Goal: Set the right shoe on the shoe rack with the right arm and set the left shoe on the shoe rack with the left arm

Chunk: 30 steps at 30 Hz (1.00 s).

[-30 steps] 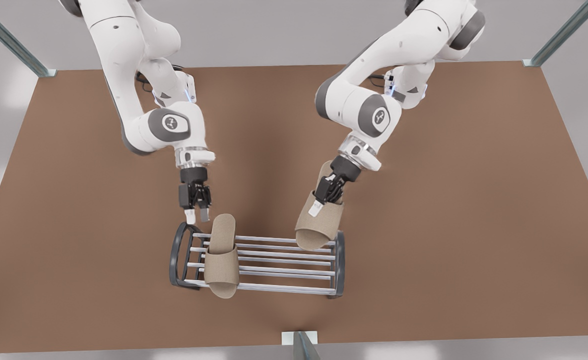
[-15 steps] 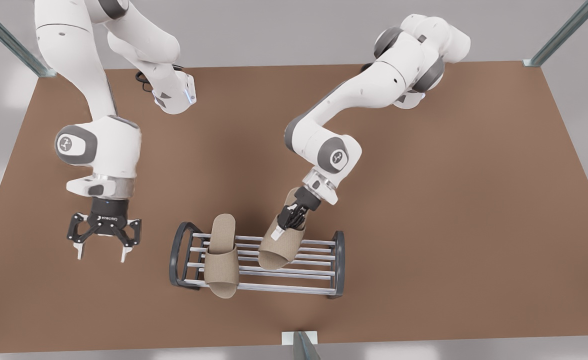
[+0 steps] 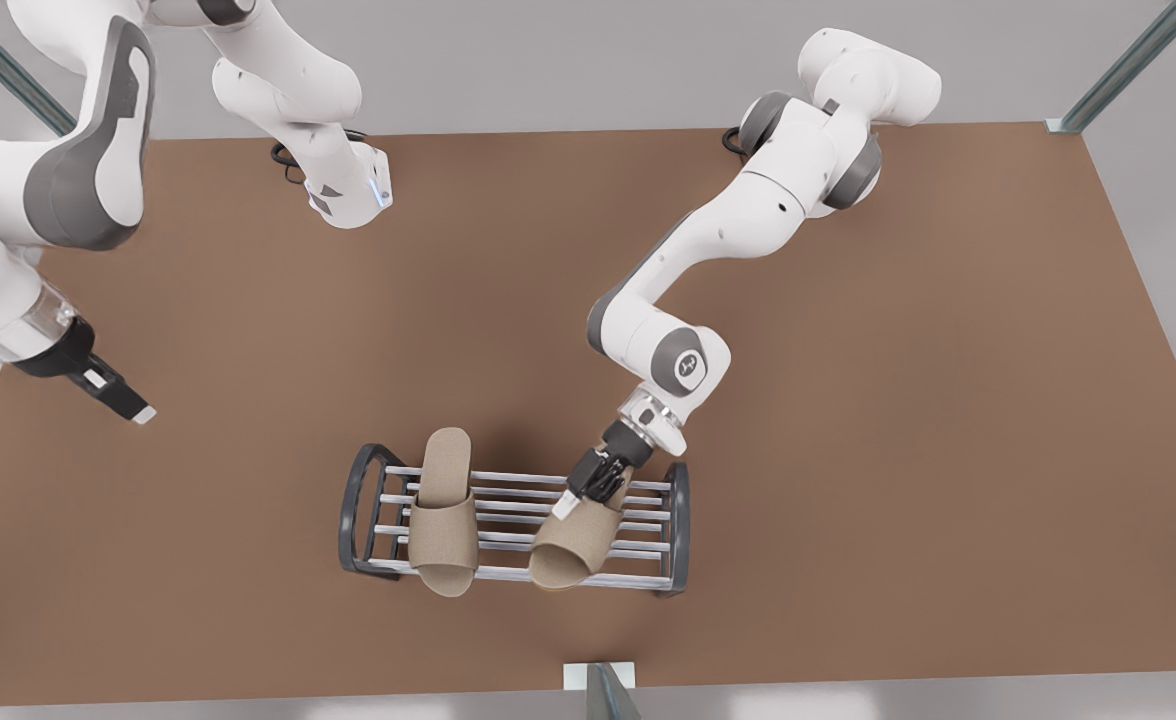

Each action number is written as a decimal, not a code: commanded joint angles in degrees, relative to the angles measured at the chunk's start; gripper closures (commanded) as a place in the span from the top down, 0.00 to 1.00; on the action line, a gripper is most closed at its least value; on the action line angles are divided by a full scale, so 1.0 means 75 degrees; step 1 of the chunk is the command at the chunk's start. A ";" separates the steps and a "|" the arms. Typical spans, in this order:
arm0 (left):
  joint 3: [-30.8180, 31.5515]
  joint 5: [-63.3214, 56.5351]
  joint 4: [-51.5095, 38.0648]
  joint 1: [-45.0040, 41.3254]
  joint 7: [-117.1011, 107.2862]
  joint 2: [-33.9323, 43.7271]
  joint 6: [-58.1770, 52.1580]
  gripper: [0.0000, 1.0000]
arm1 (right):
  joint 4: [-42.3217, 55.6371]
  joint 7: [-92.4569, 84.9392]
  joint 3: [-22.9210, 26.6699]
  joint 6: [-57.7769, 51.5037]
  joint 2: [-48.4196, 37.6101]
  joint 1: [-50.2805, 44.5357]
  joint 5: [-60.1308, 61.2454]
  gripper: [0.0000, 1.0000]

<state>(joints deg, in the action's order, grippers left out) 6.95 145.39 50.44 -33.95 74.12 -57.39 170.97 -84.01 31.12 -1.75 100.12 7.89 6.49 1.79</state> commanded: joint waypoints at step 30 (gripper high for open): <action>0.0422 -0.1478 0.2122 -0.0302 -0.0075 0.2238 0.3418 1.00 | 0.0221 -0.3587 -0.0013 -0.0447 0.0178 0.0037 0.0359 1.00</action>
<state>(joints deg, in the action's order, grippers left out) 9.30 134.05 66.47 -36.15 73.73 -41.92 189.34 -82.38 9.33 -1.84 96.59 9.28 6.78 4.26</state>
